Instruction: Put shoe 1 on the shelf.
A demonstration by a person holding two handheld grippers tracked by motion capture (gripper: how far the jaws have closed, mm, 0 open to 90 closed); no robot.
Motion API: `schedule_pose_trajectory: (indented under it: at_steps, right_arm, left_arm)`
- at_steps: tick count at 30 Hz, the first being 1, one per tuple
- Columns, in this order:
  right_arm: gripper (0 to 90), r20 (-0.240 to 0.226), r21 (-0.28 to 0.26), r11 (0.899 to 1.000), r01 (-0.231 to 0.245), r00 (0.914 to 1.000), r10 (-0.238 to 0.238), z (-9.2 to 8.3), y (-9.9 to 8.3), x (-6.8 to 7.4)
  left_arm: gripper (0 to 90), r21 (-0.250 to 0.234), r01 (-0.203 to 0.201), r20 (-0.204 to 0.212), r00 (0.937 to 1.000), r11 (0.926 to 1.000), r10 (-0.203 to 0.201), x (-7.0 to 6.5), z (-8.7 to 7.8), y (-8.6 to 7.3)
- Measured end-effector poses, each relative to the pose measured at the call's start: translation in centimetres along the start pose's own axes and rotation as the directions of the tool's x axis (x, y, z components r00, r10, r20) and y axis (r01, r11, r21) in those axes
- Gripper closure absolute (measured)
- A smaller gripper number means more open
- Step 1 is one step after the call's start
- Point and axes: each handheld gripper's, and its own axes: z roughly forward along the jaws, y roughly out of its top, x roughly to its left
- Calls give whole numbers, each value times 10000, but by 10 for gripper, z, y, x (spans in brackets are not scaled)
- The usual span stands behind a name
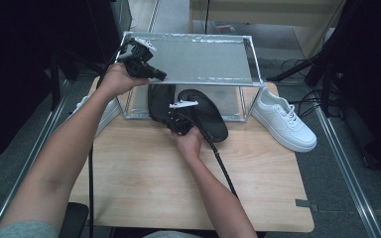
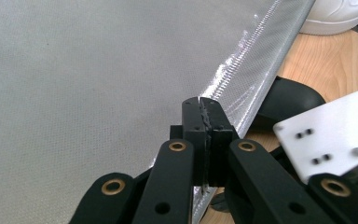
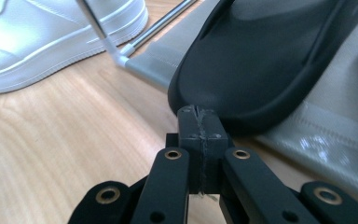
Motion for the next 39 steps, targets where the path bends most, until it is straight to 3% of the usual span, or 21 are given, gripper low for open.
schedule_pose_trajectory:
  at_steps: [2,12,18,22,30,34,39]
  right_arm:
    - [900,-128,-47,10000,-48,9999,47,-9,-3,-2]
    - [900,110,0,9992,403,9991,-403,-61,-18,-11]
    - [900,258,22,9990,436,9987,-437,-92,-34,-17]
    - [900,437,165,9968,776,9960,-783,-109,-42,-21]
    - [900,663,123,9983,576,9961,-583,-142,-56,-42]
    - [900,1004,268,9987,430,9939,-455,-157,-65,-53]
    - [900,1222,180,9998,-31,9925,8,-170,-74,-66]
  left_arm:
    - [900,-2,32,13,10000,10000,-32,0,0,0]
    - [900,27,131,22,9999,9999,-131,1,0,0]
    - [900,-135,426,205,9989,9990,-423,4,1,-2]
    - [900,-121,358,183,9992,9993,-356,4,1,-2]
    - [900,-122,356,172,9992,9993,-354,3,1,-2]
    - [900,-122,367,176,9992,9993,-365,3,1,-2]
    - [900,-111,369,192,9991,9993,-367,4,1,-1]
